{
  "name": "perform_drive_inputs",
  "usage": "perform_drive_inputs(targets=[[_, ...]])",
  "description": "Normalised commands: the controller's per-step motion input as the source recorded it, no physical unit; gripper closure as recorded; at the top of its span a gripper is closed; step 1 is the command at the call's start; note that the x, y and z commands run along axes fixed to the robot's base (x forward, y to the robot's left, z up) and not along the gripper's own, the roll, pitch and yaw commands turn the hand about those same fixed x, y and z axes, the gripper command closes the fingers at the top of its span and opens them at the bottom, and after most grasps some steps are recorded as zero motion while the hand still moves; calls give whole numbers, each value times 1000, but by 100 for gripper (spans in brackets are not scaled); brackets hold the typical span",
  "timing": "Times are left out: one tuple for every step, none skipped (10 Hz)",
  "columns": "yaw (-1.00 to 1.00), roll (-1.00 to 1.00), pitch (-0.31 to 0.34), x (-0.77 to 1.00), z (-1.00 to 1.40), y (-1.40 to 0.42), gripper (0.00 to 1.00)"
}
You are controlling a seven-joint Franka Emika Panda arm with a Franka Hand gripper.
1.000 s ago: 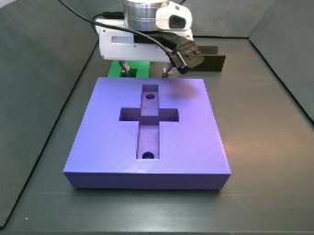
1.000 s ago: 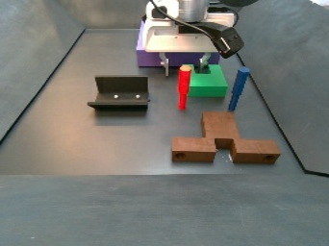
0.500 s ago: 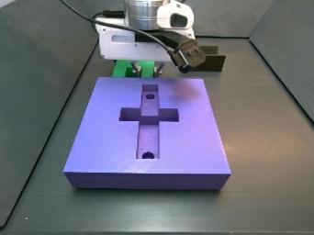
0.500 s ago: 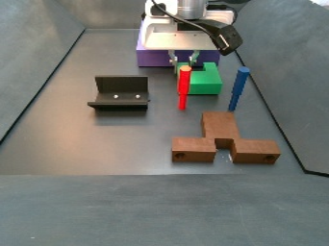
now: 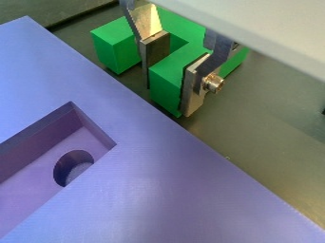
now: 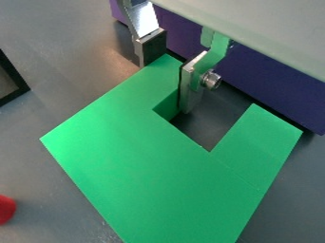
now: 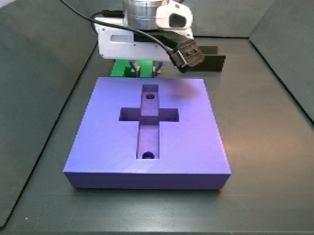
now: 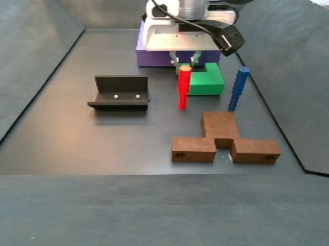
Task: Pick up the green object. Move up. Place the green object on the fixture. Regrasp the green object. Move to above the board. Insert the green object.
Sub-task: Pick up the green object, then move up.
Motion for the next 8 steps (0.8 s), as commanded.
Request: perform_drive_inputs(targets=[[0,0,0,0,0,0,100],[0,0,0,0,0,0,100],[0,0,0,0,0,0,100],[0,0,0,0,0,0,100],[0,0,0,0,0,0,100],[0,0,0,0,0,0,100],[0,0,0,0,833,0,100],[-56,-6,12,-16,826,-62,100]])
